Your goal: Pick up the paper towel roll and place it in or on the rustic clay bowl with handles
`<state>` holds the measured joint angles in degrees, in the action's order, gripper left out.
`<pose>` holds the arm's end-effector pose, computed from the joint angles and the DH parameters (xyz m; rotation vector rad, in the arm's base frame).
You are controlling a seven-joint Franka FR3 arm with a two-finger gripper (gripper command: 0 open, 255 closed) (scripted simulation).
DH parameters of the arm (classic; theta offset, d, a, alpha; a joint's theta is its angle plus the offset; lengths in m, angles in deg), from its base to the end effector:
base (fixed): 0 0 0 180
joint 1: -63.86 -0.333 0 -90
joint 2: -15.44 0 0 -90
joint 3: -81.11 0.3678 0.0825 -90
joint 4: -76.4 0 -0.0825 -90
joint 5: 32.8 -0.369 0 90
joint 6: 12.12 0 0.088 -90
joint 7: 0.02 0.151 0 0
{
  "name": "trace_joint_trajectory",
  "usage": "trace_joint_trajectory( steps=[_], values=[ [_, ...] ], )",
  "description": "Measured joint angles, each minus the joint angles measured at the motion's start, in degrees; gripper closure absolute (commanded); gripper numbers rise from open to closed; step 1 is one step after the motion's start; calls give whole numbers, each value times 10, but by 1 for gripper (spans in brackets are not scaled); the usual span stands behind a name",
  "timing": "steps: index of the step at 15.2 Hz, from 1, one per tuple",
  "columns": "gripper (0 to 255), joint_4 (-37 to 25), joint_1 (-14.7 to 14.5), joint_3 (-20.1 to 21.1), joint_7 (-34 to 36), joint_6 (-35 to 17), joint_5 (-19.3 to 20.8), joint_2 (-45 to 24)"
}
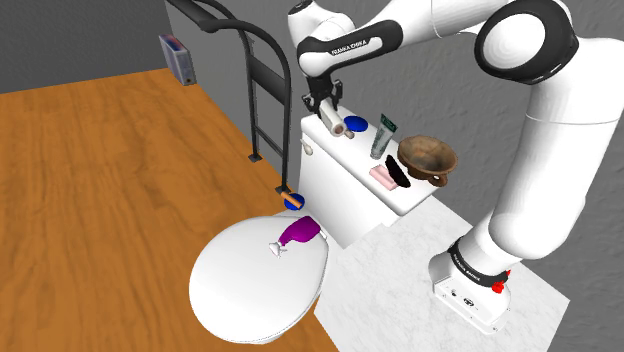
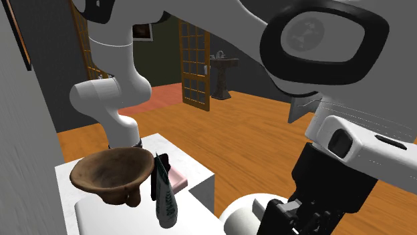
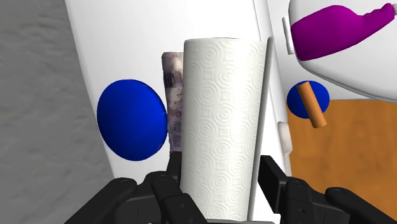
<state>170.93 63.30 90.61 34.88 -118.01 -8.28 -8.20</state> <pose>0.6462 0.0514 0.3786 2.7311 -0.3834 -0.0847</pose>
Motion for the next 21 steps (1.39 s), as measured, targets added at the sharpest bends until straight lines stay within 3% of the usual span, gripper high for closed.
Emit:
trace_joint_trajectory(
  steps=[21],
  values=[
    [255,-113,-7,5,-49,137,-16,33]
  ],
)
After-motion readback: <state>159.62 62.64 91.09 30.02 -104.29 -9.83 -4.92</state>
